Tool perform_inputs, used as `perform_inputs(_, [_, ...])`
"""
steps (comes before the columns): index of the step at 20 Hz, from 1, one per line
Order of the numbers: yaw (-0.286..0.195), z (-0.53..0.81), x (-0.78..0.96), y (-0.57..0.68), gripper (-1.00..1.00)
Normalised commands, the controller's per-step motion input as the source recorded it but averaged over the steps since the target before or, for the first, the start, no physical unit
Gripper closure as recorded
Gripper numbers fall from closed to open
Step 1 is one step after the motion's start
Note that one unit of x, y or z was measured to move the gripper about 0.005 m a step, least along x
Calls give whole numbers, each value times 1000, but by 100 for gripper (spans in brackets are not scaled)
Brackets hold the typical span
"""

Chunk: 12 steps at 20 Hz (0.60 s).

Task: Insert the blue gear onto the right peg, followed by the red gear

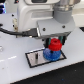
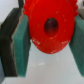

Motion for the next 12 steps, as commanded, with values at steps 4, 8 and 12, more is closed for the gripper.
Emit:
perform_inputs(4, [0, -127, 221, -129, 100])
perform_inputs(8, [0, -228, 160, -98, 100])
perform_inputs(12, [0, 95, 60, 53, 100])
